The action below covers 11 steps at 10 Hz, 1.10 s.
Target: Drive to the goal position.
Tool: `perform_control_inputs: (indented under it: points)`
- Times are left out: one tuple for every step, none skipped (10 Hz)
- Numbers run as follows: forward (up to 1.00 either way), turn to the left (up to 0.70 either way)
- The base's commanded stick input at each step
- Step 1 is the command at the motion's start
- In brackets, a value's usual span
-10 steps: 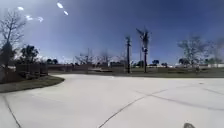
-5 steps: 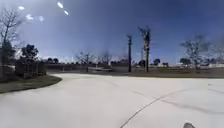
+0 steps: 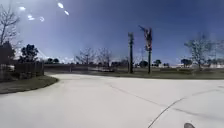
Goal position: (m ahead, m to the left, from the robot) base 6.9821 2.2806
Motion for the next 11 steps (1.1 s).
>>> perform_control_inputs:
  points:
    - [0.7,0.02]
    - [0.7,0.0]
    - [0.7,0.0]
    - [0.7,0.0]
    - [0.7,0.0]
    - [0.7,0.0]
    - [0.7,0.0]
    - [0.7,0.0]
    - [0.7,0.0]
    - [0.7,0.0]
    - [0.7,0.0]
